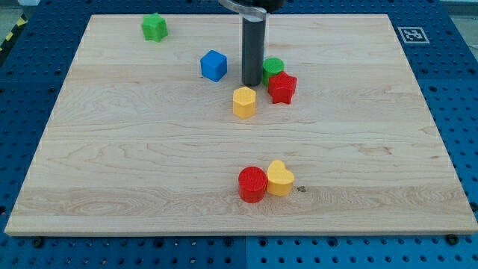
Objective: Move the blue cube diagonally to the green star
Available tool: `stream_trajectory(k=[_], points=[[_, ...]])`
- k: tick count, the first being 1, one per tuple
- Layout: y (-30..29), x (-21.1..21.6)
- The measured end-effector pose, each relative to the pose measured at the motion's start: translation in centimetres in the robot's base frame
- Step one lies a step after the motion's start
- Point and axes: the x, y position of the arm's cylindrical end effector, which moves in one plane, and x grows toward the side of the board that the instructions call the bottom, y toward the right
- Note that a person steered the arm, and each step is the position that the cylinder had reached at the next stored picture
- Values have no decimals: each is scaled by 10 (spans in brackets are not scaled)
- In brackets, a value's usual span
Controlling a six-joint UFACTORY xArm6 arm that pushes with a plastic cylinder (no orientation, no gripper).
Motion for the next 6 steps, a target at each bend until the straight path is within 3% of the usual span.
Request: stream_trajectory(k=[4, 6], points=[[-24, 4], [-82, -32]])
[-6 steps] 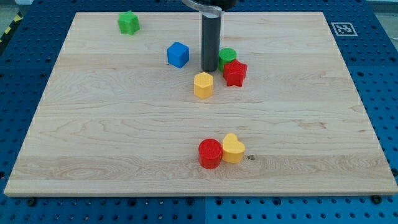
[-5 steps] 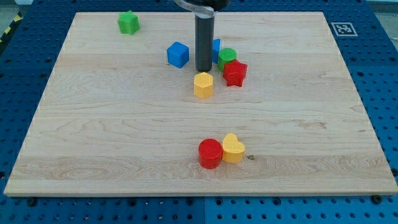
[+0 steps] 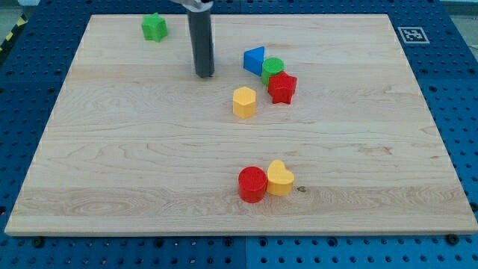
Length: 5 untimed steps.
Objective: Move the blue cube diagonally to the green star
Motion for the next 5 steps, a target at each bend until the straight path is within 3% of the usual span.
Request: stream_trajectory(k=[1, 3, 5], points=[[-3, -18], [27, 11], [36, -2]])
